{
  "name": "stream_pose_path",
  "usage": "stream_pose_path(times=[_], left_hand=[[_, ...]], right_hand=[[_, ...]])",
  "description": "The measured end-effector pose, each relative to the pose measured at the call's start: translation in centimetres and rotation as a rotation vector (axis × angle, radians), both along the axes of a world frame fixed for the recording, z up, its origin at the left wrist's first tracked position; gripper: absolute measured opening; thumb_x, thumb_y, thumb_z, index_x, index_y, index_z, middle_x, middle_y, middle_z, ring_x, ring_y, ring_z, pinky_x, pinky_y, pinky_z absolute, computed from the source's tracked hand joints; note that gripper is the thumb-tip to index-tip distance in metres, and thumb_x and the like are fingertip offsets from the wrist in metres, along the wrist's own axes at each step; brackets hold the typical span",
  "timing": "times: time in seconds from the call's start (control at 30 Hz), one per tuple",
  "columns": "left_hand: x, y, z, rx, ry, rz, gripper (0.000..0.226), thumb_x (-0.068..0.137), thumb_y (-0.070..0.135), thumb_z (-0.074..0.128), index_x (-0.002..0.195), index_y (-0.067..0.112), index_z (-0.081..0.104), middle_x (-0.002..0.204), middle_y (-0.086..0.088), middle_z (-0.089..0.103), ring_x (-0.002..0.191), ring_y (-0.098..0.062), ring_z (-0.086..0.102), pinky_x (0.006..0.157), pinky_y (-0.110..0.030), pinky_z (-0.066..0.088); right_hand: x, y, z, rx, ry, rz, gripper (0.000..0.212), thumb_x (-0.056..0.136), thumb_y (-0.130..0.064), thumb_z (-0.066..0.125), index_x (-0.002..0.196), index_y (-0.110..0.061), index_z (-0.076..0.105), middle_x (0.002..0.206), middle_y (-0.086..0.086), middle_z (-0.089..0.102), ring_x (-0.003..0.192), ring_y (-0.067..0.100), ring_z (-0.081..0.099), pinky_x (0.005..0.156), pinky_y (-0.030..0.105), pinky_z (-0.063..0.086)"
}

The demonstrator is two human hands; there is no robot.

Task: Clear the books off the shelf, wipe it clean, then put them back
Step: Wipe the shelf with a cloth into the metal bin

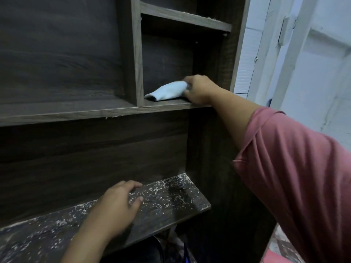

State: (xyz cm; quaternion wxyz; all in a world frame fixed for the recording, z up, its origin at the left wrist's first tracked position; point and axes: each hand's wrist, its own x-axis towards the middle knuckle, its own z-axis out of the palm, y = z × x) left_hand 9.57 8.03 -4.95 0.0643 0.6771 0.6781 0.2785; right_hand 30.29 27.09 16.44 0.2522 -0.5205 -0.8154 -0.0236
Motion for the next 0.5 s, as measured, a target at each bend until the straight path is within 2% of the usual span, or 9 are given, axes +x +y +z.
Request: stream_pose_path(times=[0.1, 0.2, 0.27, 0.37, 0.5], left_hand=[[-0.3, -0.3, -0.2, -0.010, -0.030, 0.000, 0.032, 0.090, 0.037, 0.061, 0.122, 0.036, 0.057, 0.109, 0.016, 0.054, 0.104, -0.005, 0.055, 0.091, -0.025, 0.046], [-0.6, -0.7, -0.7, 0.046, -0.080, 0.002, 0.033, 0.090, 0.034, 0.063, 0.122, 0.034, 0.058, 0.111, 0.015, 0.055, 0.107, -0.007, 0.055, 0.090, -0.025, 0.045], [-0.7, -1.1, -1.2, 0.087, -0.120, -0.008, 0.034, 0.090, 0.031, 0.063, 0.124, 0.032, 0.058, 0.113, 0.013, 0.055, 0.109, -0.008, 0.055, 0.089, -0.023, 0.043], [-1.4, -1.5, -2.5, 0.137, -0.155, -0.010, 0.036, 0.088, 0.029, 0.066, 0.124, 0.028, 0.060, 0.115, 0.008, 0.059, 0.107, -0.012, 0.058, 0.089, -0.027, 0.047], [-2.6, -2.2, -5.6, 0.138, -0.159, 0.027, 0.036, 0.085, 0.025, 0.069, 0.120, 0.023, 0.063, 0.115, 0.002, 0.063, 0.103, -0.020, 0.061, 0.088, -0.032, 0.050]], right_hand=[[-0.3, -1.3, -0.1, 0.420, 0.064, -0.162, 0.042, 0.089, -0.024, 0.049, 0.129, -0.013, 0.051, 0.124, 0.015, 0.055, 0.115, 0.036, 0.052, 0.104, 0.047, 0.035], [-0.6, -5.4, -0.5, 0.611, 0.212, -0.204, 0.045, 0.083, -0.026, 0.049, 0.124, -0.009, 0.055, 0.115, 0.017, 0.058, 0.105, 0.037, 0.052, 0.094, 0.044, 0.038], [-0.9, -8.7, -2.5, 0.584, 0.311, -0.170, 0.044, 0.081, -0.027, 0.048, 0.120, -0.009, 0.056, 0.110, 0.015, 0.058, 0.100, 0.035, 0.052, 0.087, 0.044, 0.043], [-2.0, -13.2, -8.1, 0.467, 0.352, -0.137, 0.042, 0.078, -0.027, 0.050, 0.115, -0.009, 0.058, 0.102, 0.017, 0.057, 0.094, 0.037, 0.052, 0.079, 0.046, 0.045], [-4.1, -16.7, -17.0, 0.102, 0.363, -0.165, 0.044, 0.084, -0.022, 0.057, 0.127, -0.015, 0.055, 0.108, 0.012, 0.054, 0.099, 0.031, 0.051, 0.082, 0.040, 0.044]])
